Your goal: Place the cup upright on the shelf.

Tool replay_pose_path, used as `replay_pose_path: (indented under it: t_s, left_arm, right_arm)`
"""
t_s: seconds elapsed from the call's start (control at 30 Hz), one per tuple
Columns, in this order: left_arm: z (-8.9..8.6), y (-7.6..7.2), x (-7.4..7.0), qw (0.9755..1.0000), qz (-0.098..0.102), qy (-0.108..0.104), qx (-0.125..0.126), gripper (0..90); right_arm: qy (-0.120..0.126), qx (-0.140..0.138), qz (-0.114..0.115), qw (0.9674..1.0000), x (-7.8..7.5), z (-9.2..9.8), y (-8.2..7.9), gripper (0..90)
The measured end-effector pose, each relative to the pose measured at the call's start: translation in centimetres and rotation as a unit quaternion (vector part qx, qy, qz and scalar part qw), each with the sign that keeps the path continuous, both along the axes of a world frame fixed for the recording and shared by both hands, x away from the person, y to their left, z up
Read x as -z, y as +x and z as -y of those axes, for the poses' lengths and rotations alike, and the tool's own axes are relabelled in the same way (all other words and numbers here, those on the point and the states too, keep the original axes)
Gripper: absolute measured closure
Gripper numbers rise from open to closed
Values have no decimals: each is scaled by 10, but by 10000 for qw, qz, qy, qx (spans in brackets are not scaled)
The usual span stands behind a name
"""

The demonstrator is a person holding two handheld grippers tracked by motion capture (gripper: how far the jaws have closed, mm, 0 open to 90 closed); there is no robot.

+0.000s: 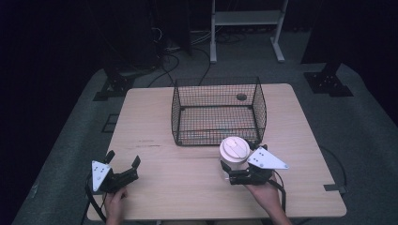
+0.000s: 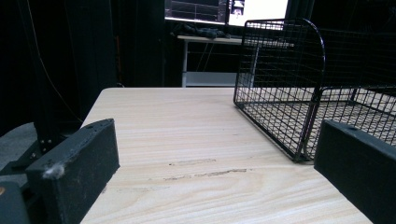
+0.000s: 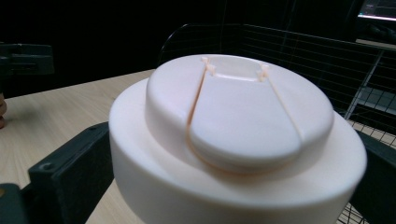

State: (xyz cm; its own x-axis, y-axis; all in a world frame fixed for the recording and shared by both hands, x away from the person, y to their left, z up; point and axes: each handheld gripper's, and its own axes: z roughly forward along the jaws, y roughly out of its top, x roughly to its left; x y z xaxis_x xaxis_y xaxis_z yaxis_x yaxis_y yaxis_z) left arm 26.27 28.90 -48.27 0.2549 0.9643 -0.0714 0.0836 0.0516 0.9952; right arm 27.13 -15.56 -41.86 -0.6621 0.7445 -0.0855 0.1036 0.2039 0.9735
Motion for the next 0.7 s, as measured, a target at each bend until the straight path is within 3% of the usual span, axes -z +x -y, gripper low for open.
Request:
replay_pose_path:
  t_s: [0.13, 0.7]
  left_arm:
    - [0, 0, 0, 10000, -1, 3, -6, 0]
    - [0, 0, 0, 10000, 3, -6, -6, 0]
  right_arm:
    - [-13, 7, 11, 10000, 0, 1, 1, 39]
    - [-71, -96, -92, 9999, -4, 5, 3, 45]
